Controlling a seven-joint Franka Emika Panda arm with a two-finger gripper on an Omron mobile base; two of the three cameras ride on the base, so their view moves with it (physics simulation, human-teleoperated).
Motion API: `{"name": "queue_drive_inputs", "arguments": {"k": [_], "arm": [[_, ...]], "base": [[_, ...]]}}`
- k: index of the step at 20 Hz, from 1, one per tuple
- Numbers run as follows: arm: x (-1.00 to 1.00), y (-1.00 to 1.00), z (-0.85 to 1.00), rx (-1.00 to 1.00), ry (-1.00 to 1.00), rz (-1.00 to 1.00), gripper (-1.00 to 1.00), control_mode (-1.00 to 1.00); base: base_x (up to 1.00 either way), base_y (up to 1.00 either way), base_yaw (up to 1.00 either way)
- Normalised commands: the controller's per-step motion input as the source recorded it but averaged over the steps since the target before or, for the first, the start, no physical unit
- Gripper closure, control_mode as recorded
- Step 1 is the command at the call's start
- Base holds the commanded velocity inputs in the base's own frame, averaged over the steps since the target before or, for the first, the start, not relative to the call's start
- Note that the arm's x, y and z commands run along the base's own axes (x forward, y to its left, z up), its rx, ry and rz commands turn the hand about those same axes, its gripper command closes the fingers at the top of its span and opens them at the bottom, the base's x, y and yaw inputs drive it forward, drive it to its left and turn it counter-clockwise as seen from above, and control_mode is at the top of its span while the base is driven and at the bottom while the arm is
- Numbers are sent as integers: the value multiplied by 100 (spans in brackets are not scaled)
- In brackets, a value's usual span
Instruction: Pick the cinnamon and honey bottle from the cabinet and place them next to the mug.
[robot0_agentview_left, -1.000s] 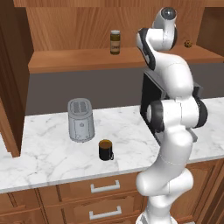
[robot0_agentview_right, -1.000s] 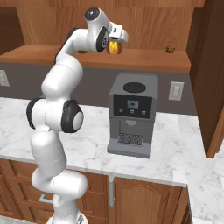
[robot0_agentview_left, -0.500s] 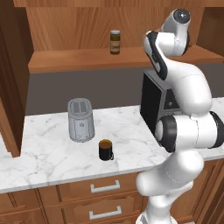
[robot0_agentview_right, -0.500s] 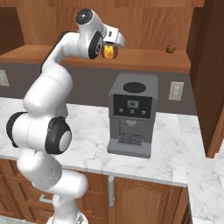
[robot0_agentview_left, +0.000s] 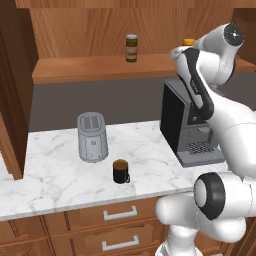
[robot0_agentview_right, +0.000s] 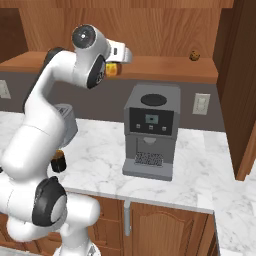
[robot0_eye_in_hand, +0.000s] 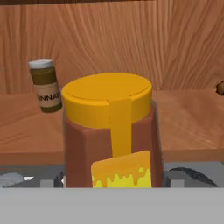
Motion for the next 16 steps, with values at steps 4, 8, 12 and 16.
{"name": "queue_drive_inputs", "arguments": {"k": [4, 8, 12, 16], "arm": [[-92, 32, 0, 0, -4, 18, 100, -100], [-91, 42, -1, 0, 0, 26, 100, -100], [-85, 41, 0, 0, 0, 35, 100, -100], [-81, 28, 0, 0, 1, 37, 100, -100]], "base": [[0, 0, 0], [0, 0, 0], [0, 0, 0], [0, 0, 0]]}}
